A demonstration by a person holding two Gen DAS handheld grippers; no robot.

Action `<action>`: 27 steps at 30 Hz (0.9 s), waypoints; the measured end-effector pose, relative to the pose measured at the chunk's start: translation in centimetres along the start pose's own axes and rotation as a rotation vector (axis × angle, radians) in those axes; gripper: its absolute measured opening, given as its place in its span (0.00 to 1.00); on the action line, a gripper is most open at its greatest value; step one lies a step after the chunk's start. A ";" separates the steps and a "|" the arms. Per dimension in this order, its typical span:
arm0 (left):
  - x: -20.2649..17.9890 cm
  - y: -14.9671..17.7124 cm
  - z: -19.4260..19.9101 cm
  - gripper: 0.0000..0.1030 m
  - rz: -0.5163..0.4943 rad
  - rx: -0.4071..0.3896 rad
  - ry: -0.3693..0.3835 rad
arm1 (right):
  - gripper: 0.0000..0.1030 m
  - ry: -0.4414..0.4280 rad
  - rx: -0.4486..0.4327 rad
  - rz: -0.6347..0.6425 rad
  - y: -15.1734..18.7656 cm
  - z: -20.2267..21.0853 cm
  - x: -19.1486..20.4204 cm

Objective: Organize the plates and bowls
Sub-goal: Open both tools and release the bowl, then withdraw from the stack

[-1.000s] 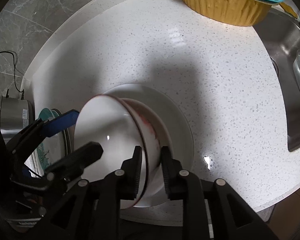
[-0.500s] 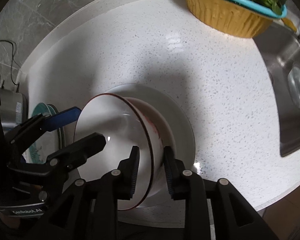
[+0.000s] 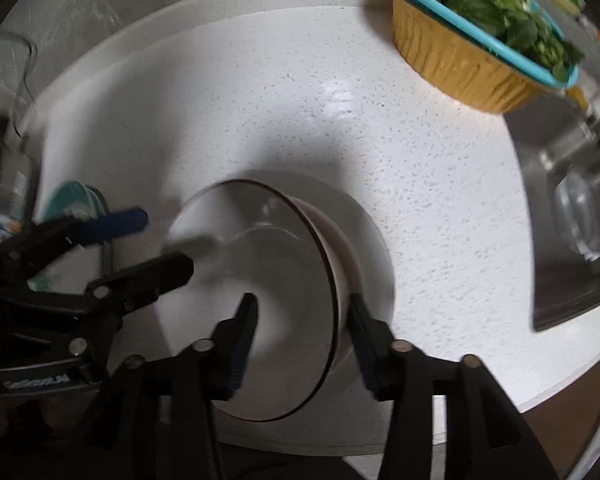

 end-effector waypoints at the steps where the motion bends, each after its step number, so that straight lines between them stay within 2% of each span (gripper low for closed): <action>1: 0.2 0.1 0.0 0.65 0.004 0.003 0.000 | 0.50 -0.010 -0.005 -0.004 0.0 0.1 -0.2; 7: -0.1 0.2 0.0 0.65 -0.005 0.013 0.009 | 0.50 -0.083 -0.014 -0.035 0.0 0.5 -1.0; 10: 0.0 0.4 -0.3 0.68 -0.003 0.028 0.003 | 0.50 -0.122 -0.017 -0.061 0.0 0.7 -1.8; 13: 0.0 0.5 -0.6 0.68 -0.003 0.036 0.004 | 0.51 -0.114 -0.024 -0.057 0.4 1.3 -1.8; 16: -0.1 0.5 -0.7 0.68 -0.002 0.040 0.005 | 0.58 -0.071 -0.041 -0.034 0.4 1.7 -1.7; 20: 0.1 0.5 -0.7 0.68 0.000 0.042 0.004 | 0.58 -0.089 -0.038 -0.035 0.5 1.7 -2.1; 24: 0.7 0.6 -0.5 0.68 0.012 0.041 0.010 | 0.58 -0.116 -0.073 -0.057 0.1 2.8 -3.9; 27: 1.3 1.0 -0.6 0.69 0.021 0.047 0.017 | 0.58 -0.058 -0.108 -0.077 0.4 3.5 -6.5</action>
Point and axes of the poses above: each gripper's, at about its wrist camera, not at the fingertips, and z roughly against the way its jaws point, x to its left, y to its underside, the point moved 1 cm from there along -z, roughly the way its jaws point, and after that the axes turned 8 degrees about -y, right-handed, at the moved point
